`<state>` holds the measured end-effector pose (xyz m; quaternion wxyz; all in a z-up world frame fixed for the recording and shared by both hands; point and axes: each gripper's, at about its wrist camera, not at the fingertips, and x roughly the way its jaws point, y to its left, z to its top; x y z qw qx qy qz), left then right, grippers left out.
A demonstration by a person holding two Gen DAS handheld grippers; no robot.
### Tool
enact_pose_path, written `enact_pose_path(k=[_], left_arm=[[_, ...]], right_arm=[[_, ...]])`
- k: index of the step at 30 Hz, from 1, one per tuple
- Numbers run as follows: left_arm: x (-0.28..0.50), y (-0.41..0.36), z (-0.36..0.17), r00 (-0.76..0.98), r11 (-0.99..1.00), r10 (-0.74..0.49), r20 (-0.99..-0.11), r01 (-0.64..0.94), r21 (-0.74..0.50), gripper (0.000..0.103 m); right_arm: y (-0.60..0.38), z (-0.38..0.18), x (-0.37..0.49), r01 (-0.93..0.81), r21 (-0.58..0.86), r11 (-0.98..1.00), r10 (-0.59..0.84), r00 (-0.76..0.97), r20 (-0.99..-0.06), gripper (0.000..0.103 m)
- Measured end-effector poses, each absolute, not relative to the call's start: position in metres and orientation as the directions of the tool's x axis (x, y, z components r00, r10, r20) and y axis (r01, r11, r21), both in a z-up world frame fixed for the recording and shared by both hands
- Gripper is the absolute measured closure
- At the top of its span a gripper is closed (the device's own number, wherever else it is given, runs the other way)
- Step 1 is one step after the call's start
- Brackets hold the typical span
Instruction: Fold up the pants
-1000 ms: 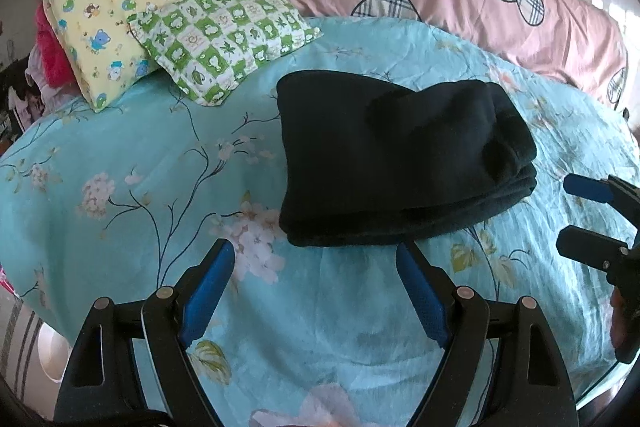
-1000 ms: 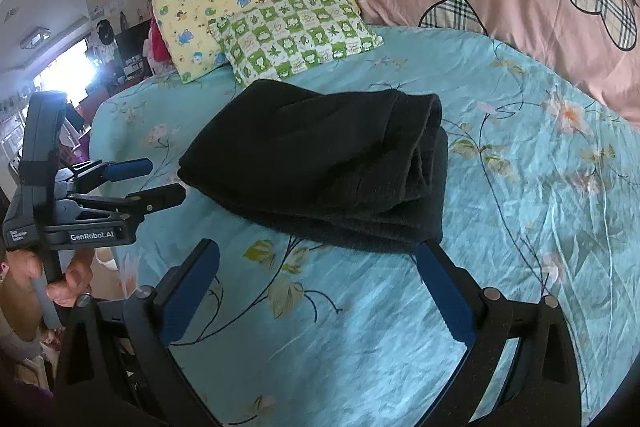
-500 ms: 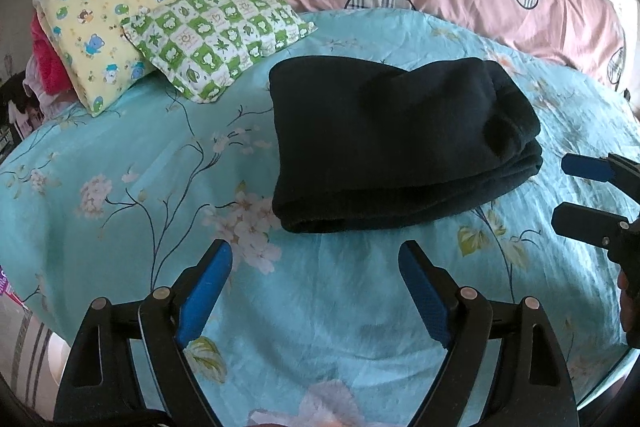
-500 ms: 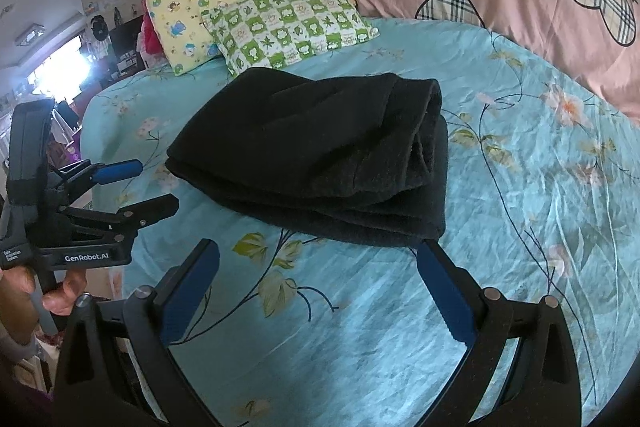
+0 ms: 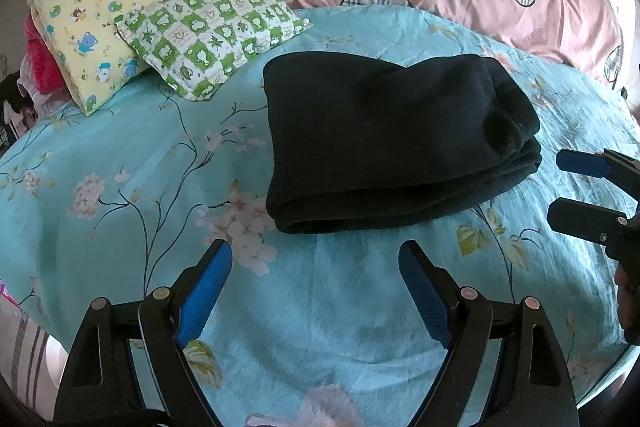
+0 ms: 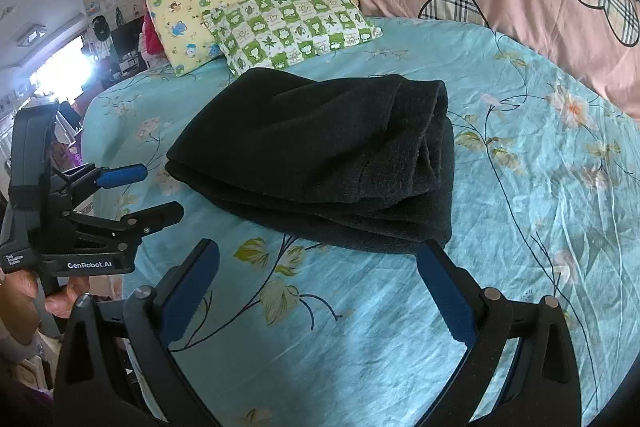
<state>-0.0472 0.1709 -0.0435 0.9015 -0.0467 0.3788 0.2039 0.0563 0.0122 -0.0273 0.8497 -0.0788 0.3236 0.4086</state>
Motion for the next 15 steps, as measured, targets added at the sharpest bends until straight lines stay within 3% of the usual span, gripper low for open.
enact_pose_path(k=[15], left_arm=[[-0.0453, 0.1709, -0.0430, 0.639, 0.919, 0.316, -0.701, -0.391, 0.058, 0.017]], right_arm=[[0.0151, -0.0242, 0.0572, -0.749, 0.134, 0.649, 0.652, 0.457, -0.605, 0.004]])
